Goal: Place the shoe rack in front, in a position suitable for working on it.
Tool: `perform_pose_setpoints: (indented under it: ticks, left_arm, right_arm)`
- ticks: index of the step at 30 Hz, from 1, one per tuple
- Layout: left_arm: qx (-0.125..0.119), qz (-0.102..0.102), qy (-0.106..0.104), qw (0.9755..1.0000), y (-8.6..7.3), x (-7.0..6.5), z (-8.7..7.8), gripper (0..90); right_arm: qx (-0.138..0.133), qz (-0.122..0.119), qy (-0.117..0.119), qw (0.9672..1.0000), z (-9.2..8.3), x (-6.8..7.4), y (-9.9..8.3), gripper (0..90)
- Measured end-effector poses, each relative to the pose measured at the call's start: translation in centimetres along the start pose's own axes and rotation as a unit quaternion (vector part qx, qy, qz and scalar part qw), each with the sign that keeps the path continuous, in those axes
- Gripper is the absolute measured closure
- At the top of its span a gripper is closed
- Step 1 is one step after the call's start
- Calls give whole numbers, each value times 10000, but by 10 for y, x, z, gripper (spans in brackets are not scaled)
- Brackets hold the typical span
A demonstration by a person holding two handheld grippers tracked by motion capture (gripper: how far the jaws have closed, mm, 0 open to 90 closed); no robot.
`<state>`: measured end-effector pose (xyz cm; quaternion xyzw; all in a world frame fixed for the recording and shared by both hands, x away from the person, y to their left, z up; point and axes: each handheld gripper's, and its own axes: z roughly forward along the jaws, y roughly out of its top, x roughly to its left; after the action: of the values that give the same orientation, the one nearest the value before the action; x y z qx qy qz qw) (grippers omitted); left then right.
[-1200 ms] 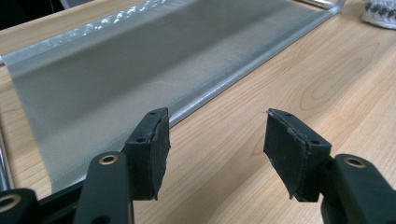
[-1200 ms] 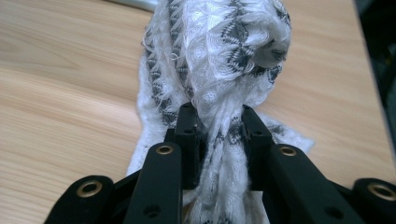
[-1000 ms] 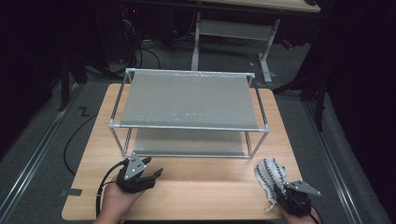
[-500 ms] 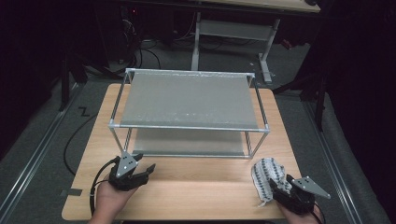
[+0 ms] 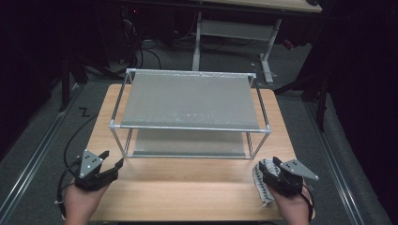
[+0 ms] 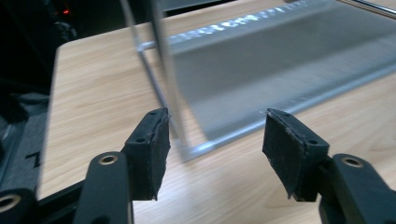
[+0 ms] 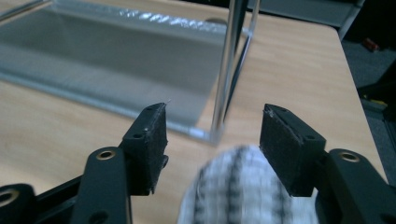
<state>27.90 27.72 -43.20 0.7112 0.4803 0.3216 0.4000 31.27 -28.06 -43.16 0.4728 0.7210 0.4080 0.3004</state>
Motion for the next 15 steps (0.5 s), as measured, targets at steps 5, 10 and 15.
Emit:
perform_pose_setpoints:
  ticks: [5, 10, 15]
  left_arm:
    - [40, 19, 264, 9996, 10, 15, 6, 366]
    - [174, 123, 432, 9988, 26, 18, 27, 369]
    - [98, 210, 332, 9992, 44, 12, 46, 484]
  right_arm:
    - [-106, -95, 101, 9998, 19, -1, 21, 372]
    - [59, 3, 35, 10000, 42, -10, 30, 424]
    - [152, 107, -67, 9998, 54, -18, 30, 581]
